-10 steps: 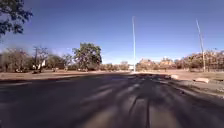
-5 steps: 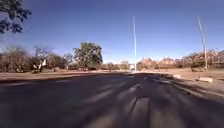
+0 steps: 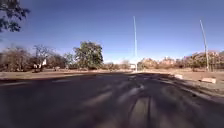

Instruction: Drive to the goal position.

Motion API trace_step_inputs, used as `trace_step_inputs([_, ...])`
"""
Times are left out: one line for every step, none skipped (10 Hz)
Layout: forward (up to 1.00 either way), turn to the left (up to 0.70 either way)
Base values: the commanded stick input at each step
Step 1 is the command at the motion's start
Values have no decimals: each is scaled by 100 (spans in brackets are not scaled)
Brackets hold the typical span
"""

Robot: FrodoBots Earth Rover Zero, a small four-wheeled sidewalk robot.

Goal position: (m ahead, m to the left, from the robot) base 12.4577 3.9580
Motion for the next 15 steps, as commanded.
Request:
trace_step_inputs([46, 0])
trace_step_inputs([45, 0])
trace_step_inputs([45, 0])
trace_step_inputs([45, 0])
trace_step_inputs([45, 0])
trace_step_inputs([45, 0])
trace_step_inputs([45, 0])
trace_step_inputs([45, 0])
trace_step_inputs([45, 0])
trace_step_inputs([45, 0])
trace_step_inputs([45, 0])
trace_step_inputs([45, 0])
trace_step_inputs([45, 0])
trace_step_inputs([45, 0])
trace_step_inputs([46, 0])
